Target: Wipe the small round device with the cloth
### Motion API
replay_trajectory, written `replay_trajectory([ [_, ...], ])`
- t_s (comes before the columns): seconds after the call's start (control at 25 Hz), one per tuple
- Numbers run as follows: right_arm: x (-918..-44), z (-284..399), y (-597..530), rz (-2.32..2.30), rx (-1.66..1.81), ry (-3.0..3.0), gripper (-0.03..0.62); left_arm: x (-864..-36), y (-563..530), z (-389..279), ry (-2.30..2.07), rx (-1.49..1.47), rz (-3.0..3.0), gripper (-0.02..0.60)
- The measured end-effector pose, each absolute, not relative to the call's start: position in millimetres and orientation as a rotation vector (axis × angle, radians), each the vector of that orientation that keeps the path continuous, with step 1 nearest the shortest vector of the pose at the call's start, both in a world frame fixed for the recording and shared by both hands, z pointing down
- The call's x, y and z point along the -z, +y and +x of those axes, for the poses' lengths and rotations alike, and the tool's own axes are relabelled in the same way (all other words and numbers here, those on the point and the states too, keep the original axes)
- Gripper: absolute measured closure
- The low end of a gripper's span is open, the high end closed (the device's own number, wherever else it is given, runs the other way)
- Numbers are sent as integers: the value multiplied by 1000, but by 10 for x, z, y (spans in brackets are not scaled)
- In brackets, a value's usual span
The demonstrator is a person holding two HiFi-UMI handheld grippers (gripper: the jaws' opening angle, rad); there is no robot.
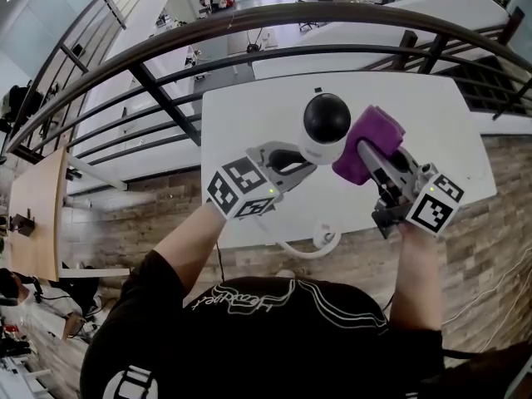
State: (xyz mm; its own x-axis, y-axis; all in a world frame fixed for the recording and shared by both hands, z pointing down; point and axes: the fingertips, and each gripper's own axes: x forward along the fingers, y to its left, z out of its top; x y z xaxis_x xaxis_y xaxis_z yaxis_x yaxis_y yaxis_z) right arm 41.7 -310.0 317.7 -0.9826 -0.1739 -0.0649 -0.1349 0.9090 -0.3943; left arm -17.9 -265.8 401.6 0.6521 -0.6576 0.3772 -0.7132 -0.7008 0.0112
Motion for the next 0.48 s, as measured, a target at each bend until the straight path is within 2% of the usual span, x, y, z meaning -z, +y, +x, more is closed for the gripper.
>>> replay_trajectory([
  [0.48,-2613,496,-3109,-127,354,2977,533,-4072,-2553,-289,-1079,-522,2728,529],
])
